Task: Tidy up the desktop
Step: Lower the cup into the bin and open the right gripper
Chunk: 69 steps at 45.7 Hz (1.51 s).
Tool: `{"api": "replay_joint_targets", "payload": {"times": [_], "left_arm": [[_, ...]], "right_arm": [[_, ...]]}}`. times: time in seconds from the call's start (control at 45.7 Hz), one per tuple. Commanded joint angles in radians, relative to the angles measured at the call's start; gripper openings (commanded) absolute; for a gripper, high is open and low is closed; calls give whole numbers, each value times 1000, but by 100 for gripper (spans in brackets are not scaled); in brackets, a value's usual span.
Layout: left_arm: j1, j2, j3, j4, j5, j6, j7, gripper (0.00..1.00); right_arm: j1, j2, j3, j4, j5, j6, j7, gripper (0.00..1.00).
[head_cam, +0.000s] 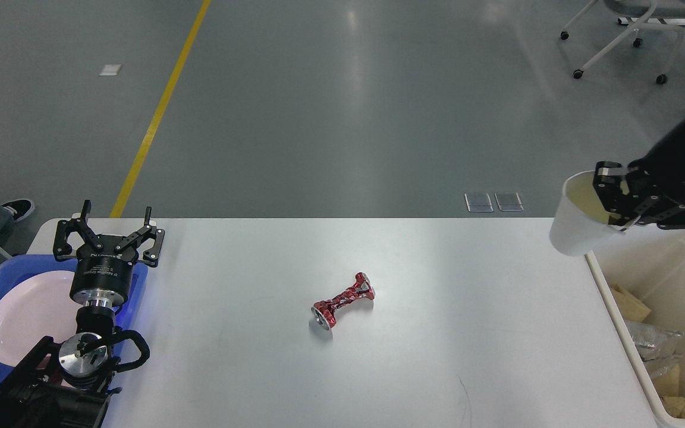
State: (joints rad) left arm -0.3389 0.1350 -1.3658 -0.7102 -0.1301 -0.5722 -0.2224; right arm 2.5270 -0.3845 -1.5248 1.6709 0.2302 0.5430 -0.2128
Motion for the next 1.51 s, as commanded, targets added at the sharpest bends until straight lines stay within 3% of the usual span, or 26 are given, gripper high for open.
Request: {"api": "replay_joint_targets", "payload": {"times": [0.0, 0.175, 0.306, 0.481, 0.656, 0.919, 1.138, 1.488], "left_arm": [[1, 0, -1, 0, 0, 0, -1, 96], [1, 0, 1, 0, 1, 0, 0, 96], [1, 0, 1, 0, 0, 0, -2, 96], [1, 0, 1, 0, 0, 0, 0, 96], [0, 0, -1, 0, 0, 0, 0, 96], [0, 0, 1, 0, 0, 0, 0, 96], [0, 0, -1, 0, 0, 0, 0, 96], [1, 0, -1, 0, 0, 0, 0, 96]], "right_arm": [[-141, -140, -41, -127, -44, -31, -7, 0], [-352, -355, 8, -348, -181, -34, -7, 0], [-554, -474, 164, -506, -293, -34, -7, 0], [-927, -502, 463, -741, -325, -38, -7, 0], [-1319, -444, 777, -976, -327, -122, -5, 0], [-1726, -220, 989, -1267, -324, -480, -2, 0], [-1887, -4, 994, -1484, -308, -635, -2, 0], [-1933, 65, 997, -1522, -307, -693, -8, 0]]}}
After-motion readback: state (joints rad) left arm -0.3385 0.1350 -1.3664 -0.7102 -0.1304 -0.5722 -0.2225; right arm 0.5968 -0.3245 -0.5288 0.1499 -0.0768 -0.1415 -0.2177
